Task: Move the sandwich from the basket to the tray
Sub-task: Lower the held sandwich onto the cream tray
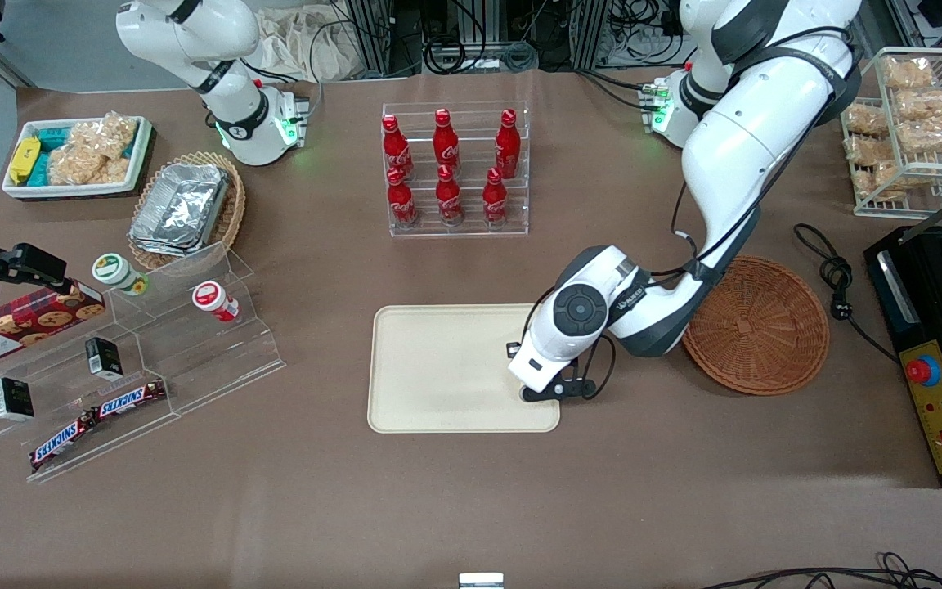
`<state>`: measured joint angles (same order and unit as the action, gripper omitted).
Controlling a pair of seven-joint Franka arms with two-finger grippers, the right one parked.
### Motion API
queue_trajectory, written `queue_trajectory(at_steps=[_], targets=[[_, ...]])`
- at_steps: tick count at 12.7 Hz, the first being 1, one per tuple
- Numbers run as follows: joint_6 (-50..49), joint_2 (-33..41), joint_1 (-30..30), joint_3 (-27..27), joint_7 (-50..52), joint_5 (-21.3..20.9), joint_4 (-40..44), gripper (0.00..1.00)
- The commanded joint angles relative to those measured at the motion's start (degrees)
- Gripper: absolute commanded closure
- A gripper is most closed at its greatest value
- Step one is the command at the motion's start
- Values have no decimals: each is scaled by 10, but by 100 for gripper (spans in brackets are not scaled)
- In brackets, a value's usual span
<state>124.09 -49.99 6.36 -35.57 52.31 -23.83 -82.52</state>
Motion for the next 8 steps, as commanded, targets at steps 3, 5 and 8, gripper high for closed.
queue_trajectory(at_steps=[3,5,8], targets=[[-8,9,7,6,17,-13,18,0],[-26,43,1,7,17,-14,17,0],[-106,106,-15,7,18,-12,12,0]])
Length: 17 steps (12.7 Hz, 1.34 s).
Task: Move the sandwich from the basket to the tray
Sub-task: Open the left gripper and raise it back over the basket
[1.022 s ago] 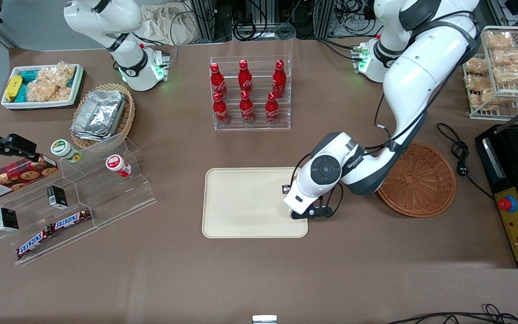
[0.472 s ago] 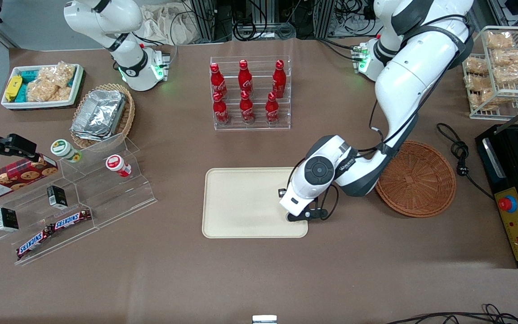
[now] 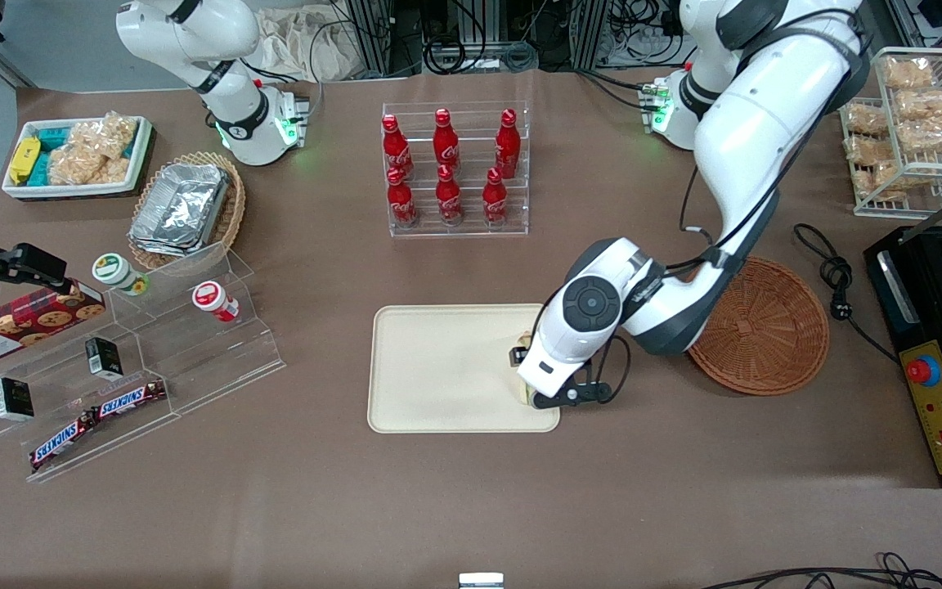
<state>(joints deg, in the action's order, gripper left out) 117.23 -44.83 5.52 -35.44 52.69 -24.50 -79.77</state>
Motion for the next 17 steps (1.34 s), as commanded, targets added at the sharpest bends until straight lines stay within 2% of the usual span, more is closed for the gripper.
queue_trajectory(at_steps=[1,3,7,10,13,15,16,17], targets=[[-39,78,-28,5,14,2,-21,0],[-38,143,-71,-1,12,22,-67,0],[-26,306,-146,-1,0,108,-189,1],[-28,393,-183,2,-78,168,-246,1],[-52,420,-239,4,-155,234,-234,1],[-81,438,-268,5,-211,251,-234,1],[-104,447,-279,15,-251,258,-235,1],[-121,460,-266,64,-297,276,-237,1]])
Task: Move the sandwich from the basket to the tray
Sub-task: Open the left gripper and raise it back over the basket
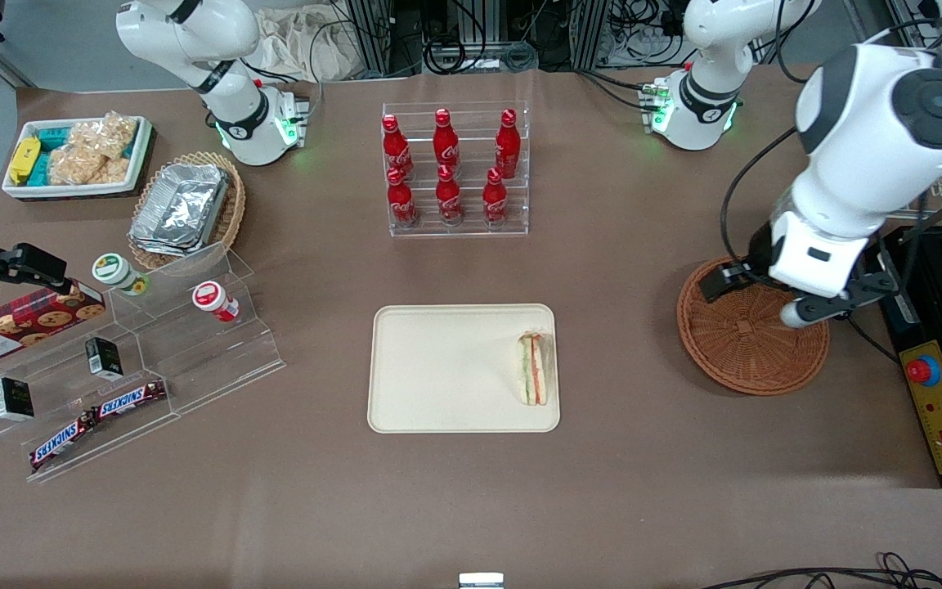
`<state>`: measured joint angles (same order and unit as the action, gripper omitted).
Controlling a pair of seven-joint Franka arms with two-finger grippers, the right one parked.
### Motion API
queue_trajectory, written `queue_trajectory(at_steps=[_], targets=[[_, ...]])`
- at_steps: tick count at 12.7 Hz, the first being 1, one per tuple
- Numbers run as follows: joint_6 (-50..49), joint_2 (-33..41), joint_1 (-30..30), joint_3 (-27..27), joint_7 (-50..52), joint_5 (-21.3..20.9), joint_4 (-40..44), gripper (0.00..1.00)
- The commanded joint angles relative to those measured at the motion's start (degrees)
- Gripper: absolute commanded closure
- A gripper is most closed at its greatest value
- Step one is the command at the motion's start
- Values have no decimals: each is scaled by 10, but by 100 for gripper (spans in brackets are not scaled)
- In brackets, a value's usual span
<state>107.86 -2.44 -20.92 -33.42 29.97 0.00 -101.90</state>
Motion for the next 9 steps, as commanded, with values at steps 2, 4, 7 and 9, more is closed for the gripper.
queue_trajectory(at_steps=[2,4,7,9], targets=[[-38,46,81,174,-130,56,-16,1],[-69,45,118,236,-202,45,-15,1],[-124,-6,111,237,-236,20,74,0],[-180,-74,118,234,-232,-19,179,0]])
